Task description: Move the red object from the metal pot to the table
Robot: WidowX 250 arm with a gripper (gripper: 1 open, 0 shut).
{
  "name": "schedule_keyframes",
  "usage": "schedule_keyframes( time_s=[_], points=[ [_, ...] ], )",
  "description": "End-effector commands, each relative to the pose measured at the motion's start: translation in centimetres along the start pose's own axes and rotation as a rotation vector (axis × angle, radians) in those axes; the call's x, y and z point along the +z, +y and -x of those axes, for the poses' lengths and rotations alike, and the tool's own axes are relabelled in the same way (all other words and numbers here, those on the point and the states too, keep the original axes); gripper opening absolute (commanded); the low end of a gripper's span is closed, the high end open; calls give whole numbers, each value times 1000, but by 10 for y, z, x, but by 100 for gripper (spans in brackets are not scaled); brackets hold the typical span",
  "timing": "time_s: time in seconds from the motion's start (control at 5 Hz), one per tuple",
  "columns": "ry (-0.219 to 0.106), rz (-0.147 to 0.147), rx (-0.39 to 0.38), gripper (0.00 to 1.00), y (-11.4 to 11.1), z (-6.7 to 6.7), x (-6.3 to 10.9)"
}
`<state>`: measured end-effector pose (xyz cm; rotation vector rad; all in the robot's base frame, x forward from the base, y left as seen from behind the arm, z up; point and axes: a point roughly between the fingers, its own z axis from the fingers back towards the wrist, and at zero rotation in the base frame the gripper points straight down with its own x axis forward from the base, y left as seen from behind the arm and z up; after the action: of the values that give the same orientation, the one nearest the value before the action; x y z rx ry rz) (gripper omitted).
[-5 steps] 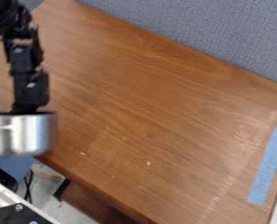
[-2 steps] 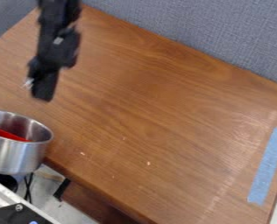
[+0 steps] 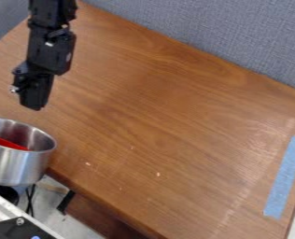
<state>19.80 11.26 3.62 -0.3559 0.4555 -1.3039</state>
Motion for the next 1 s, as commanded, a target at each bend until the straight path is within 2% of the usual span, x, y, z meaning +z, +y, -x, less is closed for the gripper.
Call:
schedule_keyframes(
  time_s=[0.0,0.2,0.4,0.6,0.8],
  points=[
    [-92,-14,175,0,1,16,-6],
    [-181,26,366,0,5,25,-16],
    [-183,5,397,0,5,-3,-44],
    [-188,-16,451,0,2,-24,-51],
    [-195,-8,505,0,5,-40,-69]
  ],
)
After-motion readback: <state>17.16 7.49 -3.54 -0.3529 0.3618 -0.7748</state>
